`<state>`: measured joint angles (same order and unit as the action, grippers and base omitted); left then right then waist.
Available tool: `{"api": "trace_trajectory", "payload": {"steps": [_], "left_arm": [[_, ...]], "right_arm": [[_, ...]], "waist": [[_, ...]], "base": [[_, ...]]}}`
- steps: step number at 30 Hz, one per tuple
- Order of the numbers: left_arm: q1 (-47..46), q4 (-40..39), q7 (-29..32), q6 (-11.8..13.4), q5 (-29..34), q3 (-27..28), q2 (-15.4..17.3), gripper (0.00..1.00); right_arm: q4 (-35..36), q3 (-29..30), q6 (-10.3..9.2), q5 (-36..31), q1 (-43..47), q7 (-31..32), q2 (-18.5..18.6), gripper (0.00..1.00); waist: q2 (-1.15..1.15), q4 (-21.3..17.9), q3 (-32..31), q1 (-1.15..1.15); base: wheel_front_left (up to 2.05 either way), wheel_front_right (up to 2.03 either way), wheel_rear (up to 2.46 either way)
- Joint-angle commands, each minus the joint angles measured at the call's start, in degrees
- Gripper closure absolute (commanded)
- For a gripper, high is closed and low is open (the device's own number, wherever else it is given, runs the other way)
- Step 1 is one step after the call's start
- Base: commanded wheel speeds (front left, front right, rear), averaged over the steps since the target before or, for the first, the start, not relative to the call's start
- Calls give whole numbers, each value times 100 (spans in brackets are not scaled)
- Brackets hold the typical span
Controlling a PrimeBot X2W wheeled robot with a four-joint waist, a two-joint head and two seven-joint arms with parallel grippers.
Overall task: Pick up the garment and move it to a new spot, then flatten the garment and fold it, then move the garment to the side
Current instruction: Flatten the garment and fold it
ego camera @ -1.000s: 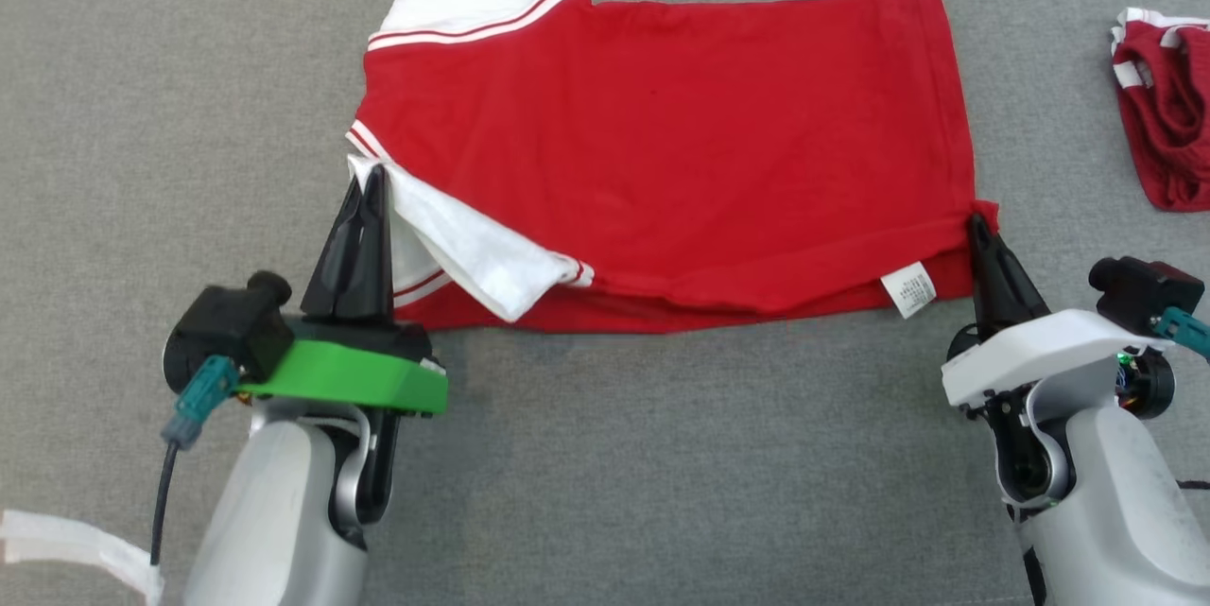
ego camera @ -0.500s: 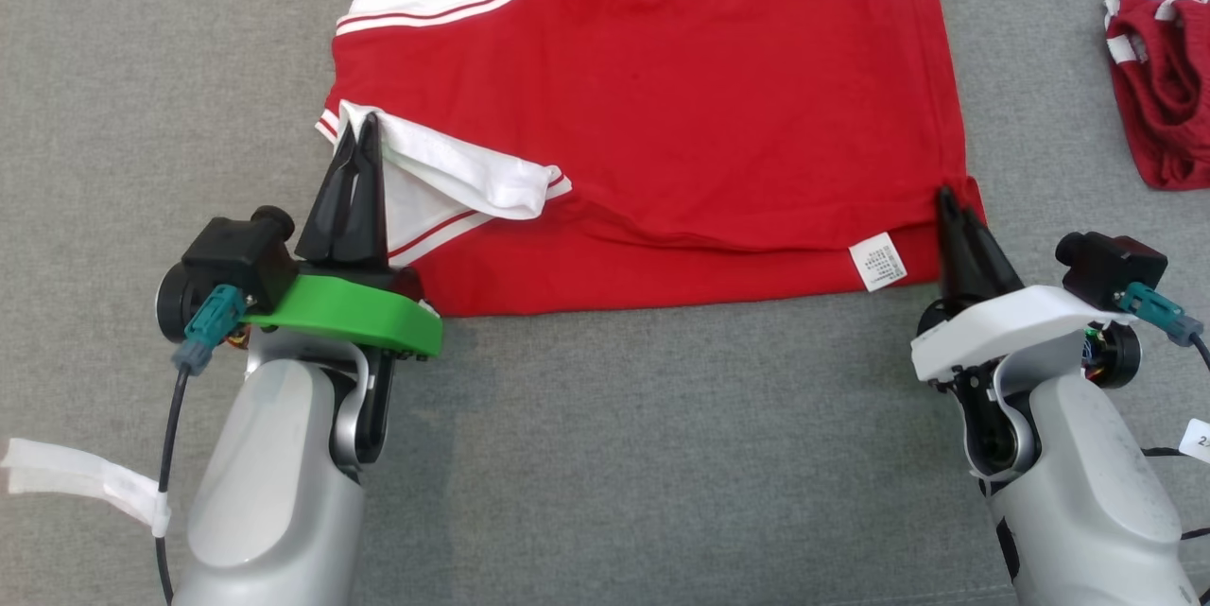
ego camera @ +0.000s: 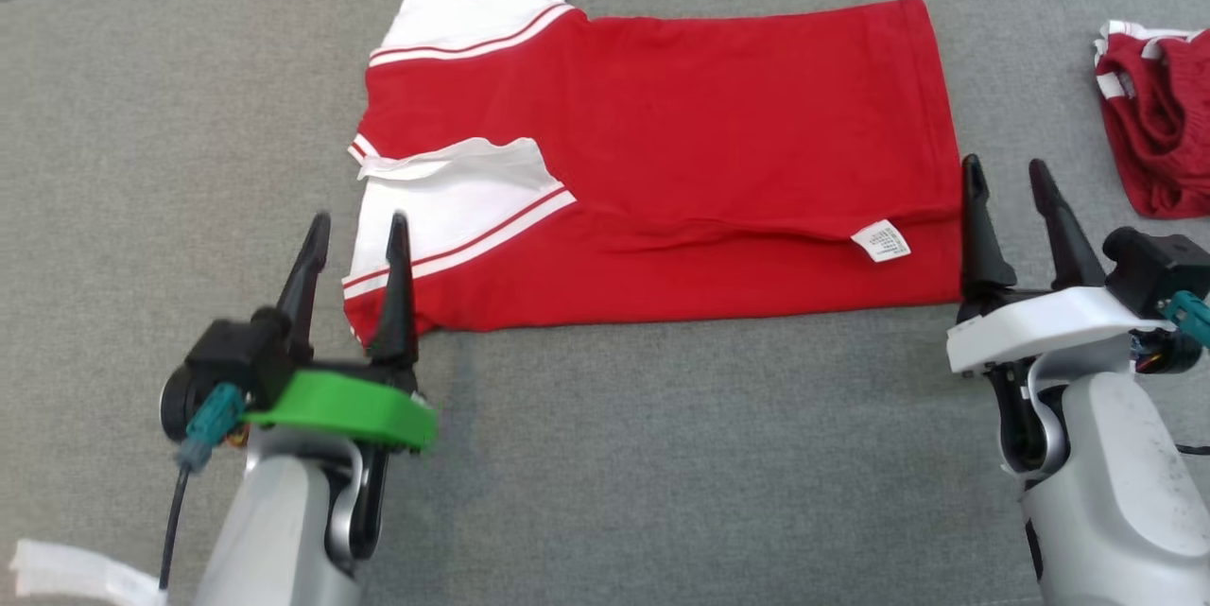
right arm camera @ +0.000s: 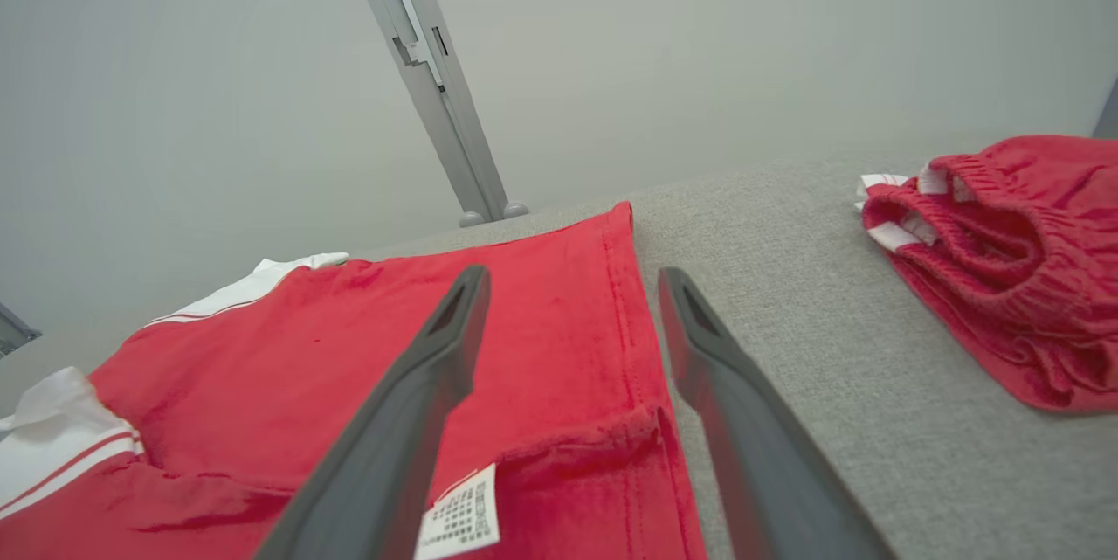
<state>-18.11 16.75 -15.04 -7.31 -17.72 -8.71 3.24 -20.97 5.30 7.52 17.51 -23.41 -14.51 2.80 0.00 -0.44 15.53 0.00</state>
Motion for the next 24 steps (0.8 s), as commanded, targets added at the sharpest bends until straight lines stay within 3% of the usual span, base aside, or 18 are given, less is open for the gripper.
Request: {"api": "trace_trajectory", "payload": {"steps": [1, 6, 12, 24], "left_arm": [[205, -14, -17, -24, -65, 39, 91, 0], [657, 158, 152, -23, -323, 18, 187, 0], [960, 344, 886, -24, -903, 46, 155, 0], [531, 726, 1390, 60, -1625, 317, 78, 0]], "right_arm": [[111, 69, -8, -155, 137, -30, 20, 0], [438, 223, -8, -501, 404, 46, 21, 0], [704, 203, -8, -584, 802, 298, 21, 0], [928, 101, -8, -522, 989, 564, 21, 0]], "waist": [[0, 62, -140, 0], [0, 136, -338, 0], [0, 124, -432, 0], [0, -262, -74, 0]], "base": [[0, 0, 0], [0, 0, 0], [0, 0, 0], [0, 0, 0]]}}
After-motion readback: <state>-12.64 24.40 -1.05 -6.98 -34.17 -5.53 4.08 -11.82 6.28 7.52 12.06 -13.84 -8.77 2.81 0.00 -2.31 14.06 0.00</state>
